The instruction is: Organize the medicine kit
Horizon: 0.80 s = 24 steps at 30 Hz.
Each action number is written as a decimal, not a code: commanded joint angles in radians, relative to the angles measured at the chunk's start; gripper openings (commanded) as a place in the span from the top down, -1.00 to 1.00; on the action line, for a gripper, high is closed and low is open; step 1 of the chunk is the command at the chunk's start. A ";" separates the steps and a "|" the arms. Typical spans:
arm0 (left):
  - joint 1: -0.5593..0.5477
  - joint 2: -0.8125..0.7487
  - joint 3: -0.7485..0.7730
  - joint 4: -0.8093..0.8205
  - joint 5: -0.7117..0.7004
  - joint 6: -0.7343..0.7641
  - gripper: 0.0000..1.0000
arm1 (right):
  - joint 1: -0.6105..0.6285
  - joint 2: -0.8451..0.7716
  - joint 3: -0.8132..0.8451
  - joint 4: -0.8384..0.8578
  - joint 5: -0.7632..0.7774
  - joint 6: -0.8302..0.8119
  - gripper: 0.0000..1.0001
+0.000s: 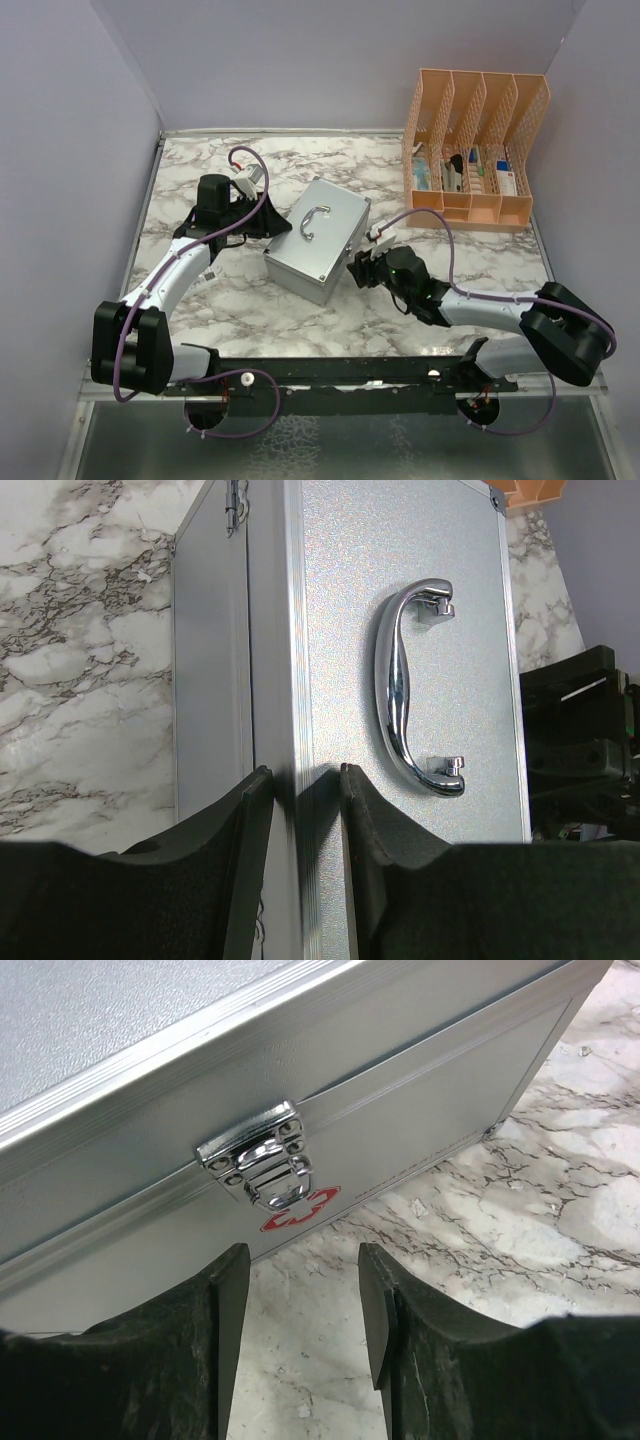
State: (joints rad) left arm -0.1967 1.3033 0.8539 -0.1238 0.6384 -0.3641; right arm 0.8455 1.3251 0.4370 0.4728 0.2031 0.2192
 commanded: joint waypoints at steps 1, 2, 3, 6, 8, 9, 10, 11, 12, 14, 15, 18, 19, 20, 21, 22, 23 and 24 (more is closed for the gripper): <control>-0.009 0.053 -0.057 -0.155 -0.092 0.049 0.33 | 0.009 -0.008 -0.008 0.051 -0.040 -0.011 0.02; -0.009 0.052 -0.057 -0.156 -0.093 0.048 0.33 | 0.009 0.001 -0.001 0.054 -0.035 -0.008 0.02; -0.009 0.053 -0.058 -0.156 -0.094 0.048 0.33 | 0.009 0.010 0.008 0.056 -0.022 -0.004 0.02; -0.009 0.054 -0.059 -0.156 -0.090 0.051 0.33 | 0.009 0.047 0.037 0.053 0.050 0.024 0.06; -0.009 0.053 -0.059 -0.156 -0.081 0.053 0.33 | 0.010 0.061 0.039 0.069 0.071 0.027 0.07; -0.009 0.053 -0.061 -0.155 -0.080 0.053 0.33 | 0.010 0.066 0.039 0.079 0.076 0.028 0.07; -0.010 0.053 -0.061 -0.154 -0.080 0.053 0.33 | 0.010 0.071 0.039 0.086 0.077 0.030 0.07; -0.010 0.052 -0.061 -0.154 -0.080 0.055 0.33 | 0.010 0.074 0.040 0.092 0.075 0.029 0.08; -0.010 0.053 -0.060 -0.155 -0.079 0.055 0.33 | 0.010 0.075 0.042 0.094 0.077 0.031 0.08; -0.009 0.055 -0.060 -0.156 -0.080 0.054 0.33 | 0.012 0.074 0.041 0.110 0.081 0.034 0.08; -0.010 0.056 -0.059 -0.155 -0.079 0.054 0.33 | 0.012 0.073 0.040 0.117 0.081 0.034 0.08; -0.010 0.057 -0.058 -0.155 -0.080 0.053 0.33 | 0.013 0.079 0.045 0.131 0.081 0.027 0.08; -0.010 0.057 -0.059 -0.155 -0.079 0.053 0.33 | 0.015 0.084 0.048 0.135 0.085 0.024 0.08; -0.010 0.056 -0.059 -0.156 -0.080 0.054 0.33 | 0.014 0.089 0.050 0.137 0.088 0.023 0.08; -0.010 0.055 -0.059 -0.155 -0.080 0.054 0.33 | 0.015 0.093 0.051 0.142 0.090 0.019 0.08; -0.010 0.056 -0.059 -0.155 -0.080 0.054 0.33 | 0.016 0.097 0.052 0.146 0.095 0.016 0.08; -0.011 0.057 -0.059 -0.156 -0.080 0.053 0.33 | 0.017 0.100 0.053 0.147 0.103 0.016 0.08; -0.011 0.055 -0.059 -0.156 -0.080 0.053 0.33 | 0.017 0.104 0.057 0.145 0.117 0.017 0.09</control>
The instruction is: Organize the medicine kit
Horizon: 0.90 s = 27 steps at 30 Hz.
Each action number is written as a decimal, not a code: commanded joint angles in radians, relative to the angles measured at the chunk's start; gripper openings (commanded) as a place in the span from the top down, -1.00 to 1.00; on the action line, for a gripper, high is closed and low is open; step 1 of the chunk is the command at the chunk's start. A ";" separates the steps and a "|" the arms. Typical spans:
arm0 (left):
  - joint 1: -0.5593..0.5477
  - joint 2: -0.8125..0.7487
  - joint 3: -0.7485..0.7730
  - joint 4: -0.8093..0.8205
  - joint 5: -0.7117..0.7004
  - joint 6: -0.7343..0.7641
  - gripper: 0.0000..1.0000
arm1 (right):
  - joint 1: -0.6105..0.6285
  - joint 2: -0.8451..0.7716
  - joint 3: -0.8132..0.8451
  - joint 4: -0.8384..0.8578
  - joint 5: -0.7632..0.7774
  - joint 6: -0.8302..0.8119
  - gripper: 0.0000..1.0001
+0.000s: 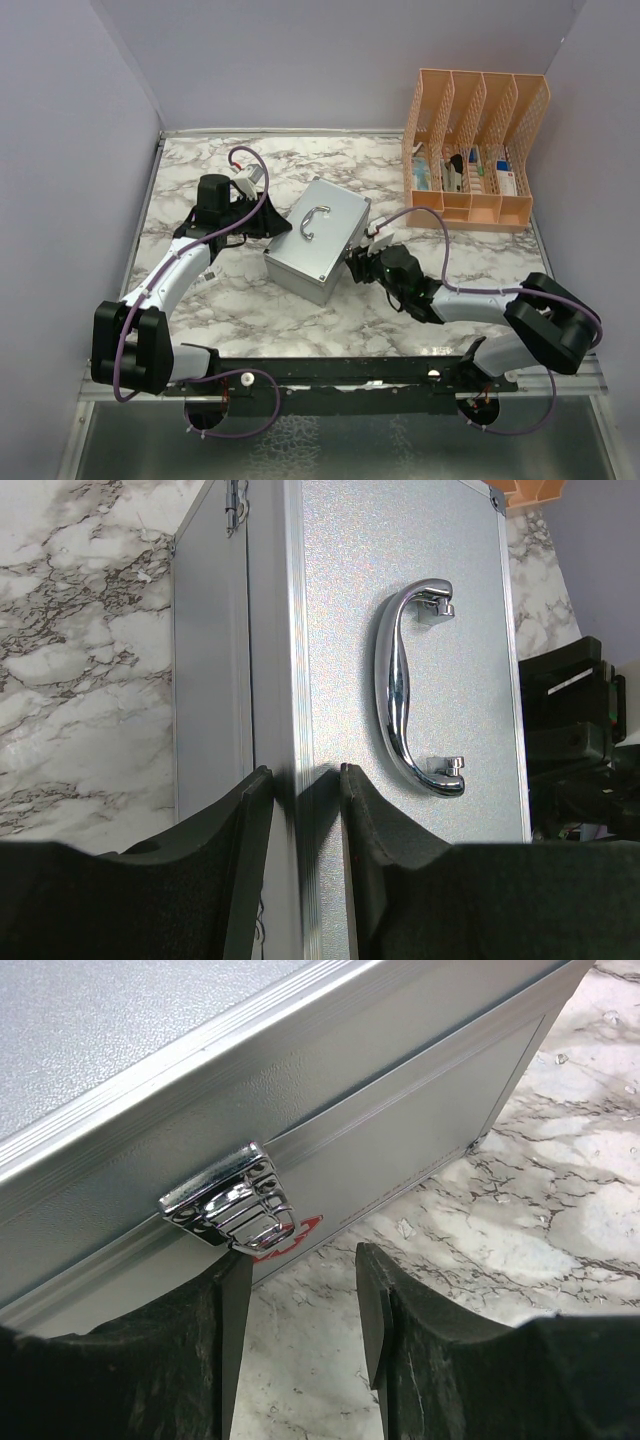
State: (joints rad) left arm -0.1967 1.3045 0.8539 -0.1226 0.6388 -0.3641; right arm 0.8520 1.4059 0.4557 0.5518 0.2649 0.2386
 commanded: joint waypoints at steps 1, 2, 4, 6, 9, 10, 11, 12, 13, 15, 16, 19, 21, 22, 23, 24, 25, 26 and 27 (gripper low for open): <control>-0.011 0.055 -0.059 -0.157 -0.082 0.054 0.33 | 0.011 0.027 0.045 0.057 0.080 0.005 0.12; -0.011 0.055 -0.059 -0.157 -0.082 0.053 0.33 | 0.012 0.028 0.050 0.040 0.109 0.021 0.14; -0.011 0.054 -0.061 -0.158 -0.082 0.053 0.33 | 0.012 0.024 0.052 0.014 0.163 0.046 0.20; -0.011 0.054 -0.061 -0.157 -0.079 0.053 0.33 | 0.012 0.009 0.046 -0.001 0.203 0.073 0.24; -0.011 0.057 -0.060 -0.157 -0.070 0.054 0.33 | 0.011 -0.020 0.025 -0.008 0.265 0.109 0.28; -0.011 0.058 -0.060 -0.157 -0.070 0.055 0.33 | 0.012 -0.032 0.019 -0.009 0.281 0.117 0.29; -0.011 0.058 -0.060 -0.157 -0.069 0.054 0.33 | 0.012 -0.046 0.014 -0.012 0.293 0.123 0.30; -0.011 0.059 -0.061 -0.157 -0.070 0.055 0.33 | 0.012 -0.053 0.010 -0.015 0.299 0.128 0.30; -0.012 0.060 -0.060 -0.157 -0.069 0.055 0.33 | 0.012 -0.066 0.006 -0.016 0.303 0.130 0.31; -0.012 0.061 -0.059 -0.157 -0.068 0.054 0.33 | 0.012 -0.076 0.002 -0.018 0.305 0.130 0.32; -0.011 0.062 -0.059 -0.157 -0.066 0.054 0.33 | 0.011 -0.077 0.004 -0.021 0.308 0.128 0.33; -0.012 0.065 -0.058 -0.156 -0.058 0.054 0.33 | 0.012 -0.072 0.016 -0.023 0.313 0.130 0.34; -0.012 0.066 -0.057 -0.154 -0.044 0.054 0.33 | 0.012 -0.068 0.038 -0.034 0.309 0.125 0.35; -0.012 0.066 -0.057 -0.152 -0.040 0.055 0.33 | 0.012 -0.067 0.048 -0.035 0.302 0.122 0.35; -0.012 0.068 -0.058 -0.151 -0.037 0.055 0.33 | 0.012 -0.064 0.057 -0.036 0.294 0.120 0.35; -0.012 0.068 -0.058 -0.152 -0.037 0.055 0.33 | 0.012 -0.062 0.063 -0.036 0.288 0.120 0.35; -0.011 0.068 -0.058 -0.151 -0.036 0.055 0.33 | 0.012 -0.059 0.069 -0.035 0.282 0.120 0.35; -0.012 0.068 -0.059 -0.151 -0.036 0.056 0.33 | 0.012 -0.055 0.072 -0.035 0.276 0.120 0.35; -0.012 0.069 -0.059 -0.152 -0.036 0.056 0.33 | 0.012 -0.051 0.075 -0.034 0.270 0.122 0.35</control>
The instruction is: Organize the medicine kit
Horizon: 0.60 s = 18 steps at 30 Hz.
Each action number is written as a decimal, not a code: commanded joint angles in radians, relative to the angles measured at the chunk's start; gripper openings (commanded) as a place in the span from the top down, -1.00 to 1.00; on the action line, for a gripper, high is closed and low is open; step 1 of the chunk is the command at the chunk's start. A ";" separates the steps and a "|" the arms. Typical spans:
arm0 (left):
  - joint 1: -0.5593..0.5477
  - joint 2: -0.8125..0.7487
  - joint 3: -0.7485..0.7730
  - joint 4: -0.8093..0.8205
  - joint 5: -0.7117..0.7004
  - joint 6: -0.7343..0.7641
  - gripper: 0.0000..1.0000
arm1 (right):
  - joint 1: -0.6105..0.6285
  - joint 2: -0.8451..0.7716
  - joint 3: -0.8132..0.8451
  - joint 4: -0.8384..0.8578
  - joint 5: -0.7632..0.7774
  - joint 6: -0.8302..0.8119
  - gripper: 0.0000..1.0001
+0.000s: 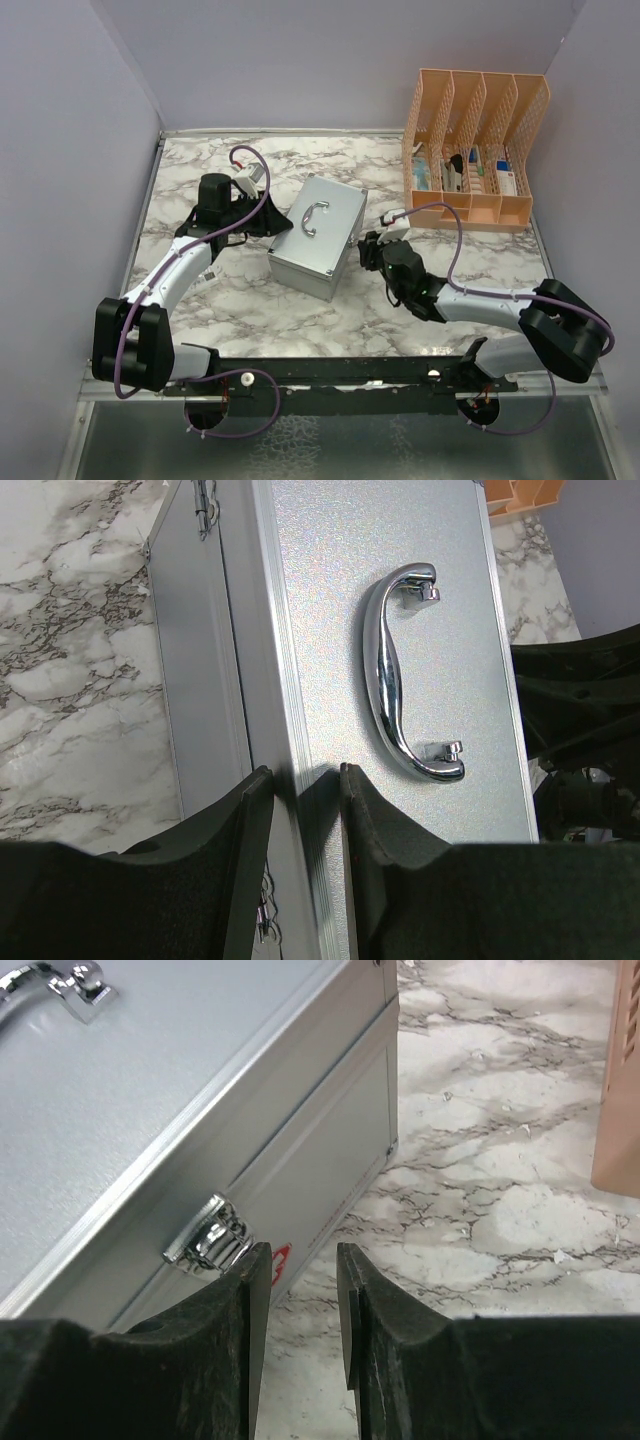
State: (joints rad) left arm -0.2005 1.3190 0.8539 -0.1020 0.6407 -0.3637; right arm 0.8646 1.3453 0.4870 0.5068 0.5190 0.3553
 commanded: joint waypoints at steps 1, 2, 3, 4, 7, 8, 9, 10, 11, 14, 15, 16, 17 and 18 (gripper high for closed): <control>-0.007 0.055 -0.059 -0.173 -0.038 0.055 0.33 | -0.001 0.012 0.045 0.012 0.010 0.008 0.35; -0.008 0.054 -0.059 -0.172 -0.037 0.057 0.33 | -0.001 0.012 0.045 0.015 -0.008 0.008 0.35; -0.008 0.055 -0.059 -0.172 -0.036 0.058 0.33 | -0.001 0.011 0.045 0.017 -0.017 0.011 0.35; -0.008 0.055 -0.059 -0.173 -0.036 0.058 0.33 | -0.001 0.009 0.044 0.021 -0.044 0.013 0.35; -0.008 0.055 -0.059 -0.172 -0.035 0.058 0.33 | -0.002 0.001 0.040 0.024 -0.081 0.029 0.35; -0.008 0.056 -0.058 -0.174 -0.035 0.058 0.33 | -0.001 -0.002 0.040 0.024 -0.088 0.036 0.35; -0.008 0.056 -0.057 -0.173 -0.034 0.058 0.33 | -0.001 -0.005 0.038 0.024 -0.091 0.042 0.35; -0.008 0.056 -0.057 -0.173 -0.033 0.058 0.33 | -0.001 -0.009 0.037 0.023 -0.098 0.049 0.35; -0.008 0.055 -0.057 -0.173 -0.033 0.058 0.33 | -0.001 -0.012 0.035 0.023 -0.106 0.053 0.35; -0.007 0.054 -0.057 -0.174 -0.032 0.058 0.33 | -0.001 -0.029 0.029 0.022 -0.116 0.070 0.35; -0.007 0.055 -0.058 -0.173 -0.032 0.058 0.33 | -0.001 -0.035 0.027 0.020 -0.116 0.075 0.35; -0.008 0.055 -0.058 -0.174 -0.032 0.058 0.33 | -0.001 -0.044 0.027 0.019 -0.116 0.080 0.35; -0.008 0.055 -0.059 -0.174 -0.030 0.058 0.33 | -0.001 -0.049 0.028 0.018 -0.113 0.083 0.35; -0.008 0.055 -0.059 -0.173 -0.030 0.060 0.33 | -0.001 -0.055 0.029 0.017 -0.114 0.084 0.35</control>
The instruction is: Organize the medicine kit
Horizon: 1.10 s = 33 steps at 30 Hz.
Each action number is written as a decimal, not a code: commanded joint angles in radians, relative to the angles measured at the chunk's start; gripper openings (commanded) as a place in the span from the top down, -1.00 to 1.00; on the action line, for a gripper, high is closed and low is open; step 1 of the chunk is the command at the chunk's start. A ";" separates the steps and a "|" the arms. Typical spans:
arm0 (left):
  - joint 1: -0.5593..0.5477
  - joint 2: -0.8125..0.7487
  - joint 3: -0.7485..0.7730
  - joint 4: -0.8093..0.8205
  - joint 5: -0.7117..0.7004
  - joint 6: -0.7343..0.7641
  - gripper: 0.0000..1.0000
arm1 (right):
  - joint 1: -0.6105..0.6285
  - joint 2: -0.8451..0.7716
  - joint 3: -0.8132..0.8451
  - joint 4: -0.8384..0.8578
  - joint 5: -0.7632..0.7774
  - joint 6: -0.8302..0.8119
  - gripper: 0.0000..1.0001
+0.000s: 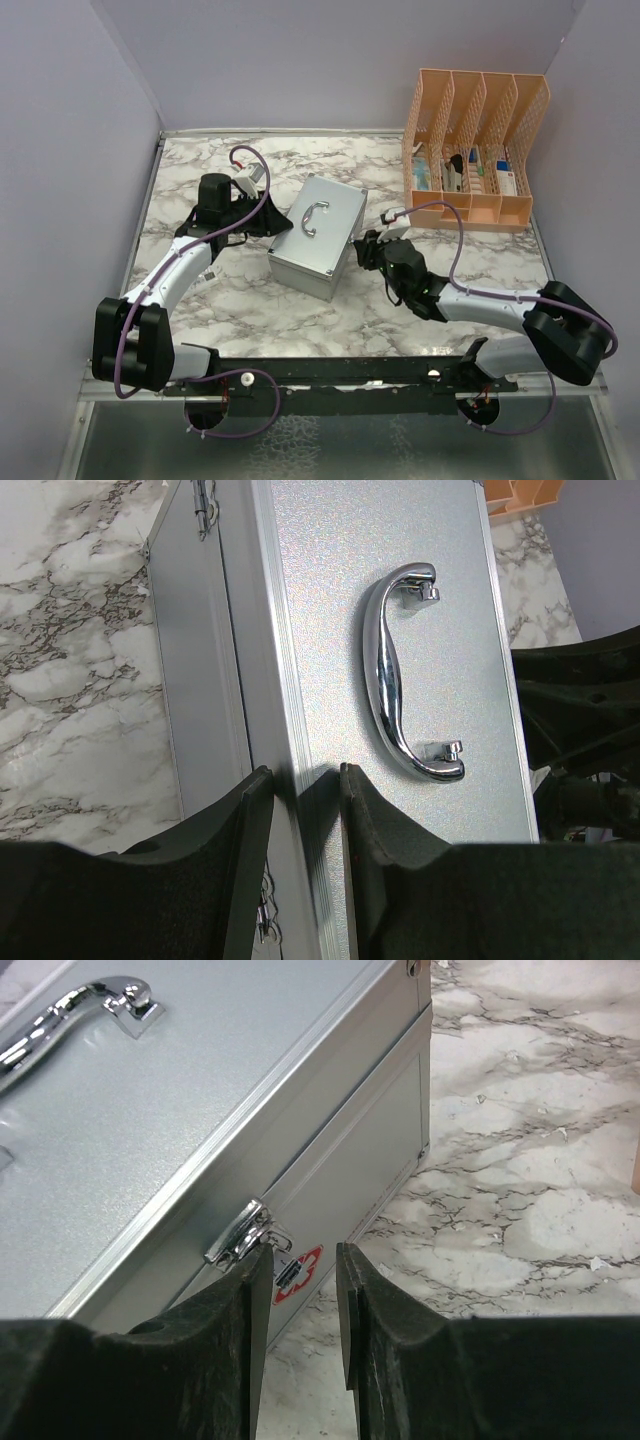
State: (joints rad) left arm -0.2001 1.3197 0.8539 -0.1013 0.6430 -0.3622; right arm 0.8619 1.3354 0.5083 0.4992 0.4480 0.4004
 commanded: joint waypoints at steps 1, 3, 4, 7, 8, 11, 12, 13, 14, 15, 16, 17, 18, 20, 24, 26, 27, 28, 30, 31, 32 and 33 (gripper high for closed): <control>-0.008 0.054 -0.059 -0.174 -0.032 0.057 0.33 | 0.002 -0.050 0.011 0.024 -0.043 0.039 0.35; -0.008 0.054 -0.059 -0.174 -0.032 0.057 0.33 | 0.002 -0.060 0.015 0.020 -0.042 0.039 0.35; -0.008 0.054 -0.059 -0.173 -0.031 0.058 0.33 | 0.002 -0.061 0.018 0.018 -0.042 0.039 0.35; -0.008 0.052 -0.059 -0.174 -0.031 0.058 0.33 | 0.001 -0.050 0.028 0.013 -0.049 0.029 0.35; -0.008 0.052 -0.059 -0.175 -0.031 0.058 0.33 | 0.001 -0.040 0.035 0.009 -0.050 0.026 0.35; -0.008 0.051 -0.061 -0.174 -0.031 0.056 0.33 | 0.002 -0.013 0.050 0.000 -0.056 0.019 0.35; -0.008 0.052 -0.060 -0.174 -0.031 0.056 0.33 | 0.002 -0.006 0.053 -0.004 -0.059 0.018 0.35; -0.009 0.050 -0.061 -0.173 -0.030 0.057 0.33 | 0.002 -0.001 0.057 -0.006 -0.062 0.020 0.35; -0.008 0.051 -0.062 -0.175 -0.030 0.057 0.33 | 0.002 0.003 0.059 -0.006 -0.068 0.022 0.35; -0.008 0.051 -0.062 -0.173 -0.029 0.056 0.33 | 0.002 0.005 0.058 -0.006 -0.071 0.026 0.35; -0.008 0.050 -0.062 -0.174 -0.029 0.057 0.33 | 0.002 0.005 0.058 -0.005 -0.076 0.031 0.35; -0.009 0.050 -0.062 -0.174 -0.029 0.057 0.33 | 0.002 0.003 0.058 -0.004 -0.081 0.035 0.35; -0.009 0.049 -0.062 -0.173 -0.029 0.057 0.33 | 0.001 0.000 0.058 -0.003 -0.083 0.040 0.35; -0.010 0.050 -0.062 -0.174 -0.028 0.057 0.33 | 0.002 -0.011 0.060 0.000 -0.090 0.046 0.35; -0.009 0.051 -0.061 -0.174 -0.028 0.058 0.33 | 0.002 -0.039 0.079 -0.014 -0.099 0.048 0.35; -0.010 0.051 -0.061 -0.174 -0.027 0.057 0.33 | 0.002 -0.049 0.087 -0.021 -0.100 0.048 0.35; -0.010 0.051 -0.060 -0.174 -0.028 0.056 0.33 | 0.002 -0.054 0.089 -0.024 -0.100 0.048 0.35; -0.009 0.051 -0.060 -0.173 -0.028 0.057 0.33 | 0.002 -0.060 0.092 -0.027 -0.099 0.048 0.35; -0.010 0.051 -0.061 -0.174 -0.028 0.058 0.33 | 0.002 -0.071 0.096 -0.034 -0.104 0.043 0.35; -0.009 0.052 -0.062 -0.174 -0.028 0.057 0.33 | 0.002 -0.073 0.097 -0.034 -0.109 0.043 0.35; -0.010 0.052 -0.061 -0.175 -0.028 0.058 0.33 | 0.002 -0.073 0.097 -0.034 -0.111 0.040 0.35; -0.009 0.051 -0.061 -0.173 -0.028 0.057 0.33 | 0.002 -0.072 0.099 -0.034 -0.111 0.040 0.35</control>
State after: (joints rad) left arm -0.1993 1.3197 0.8539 -0.1013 0.6445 -0.3607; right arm 0.8555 1.2911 0.5526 0.4072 0.4202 0.4149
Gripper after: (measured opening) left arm 0.341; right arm 0.325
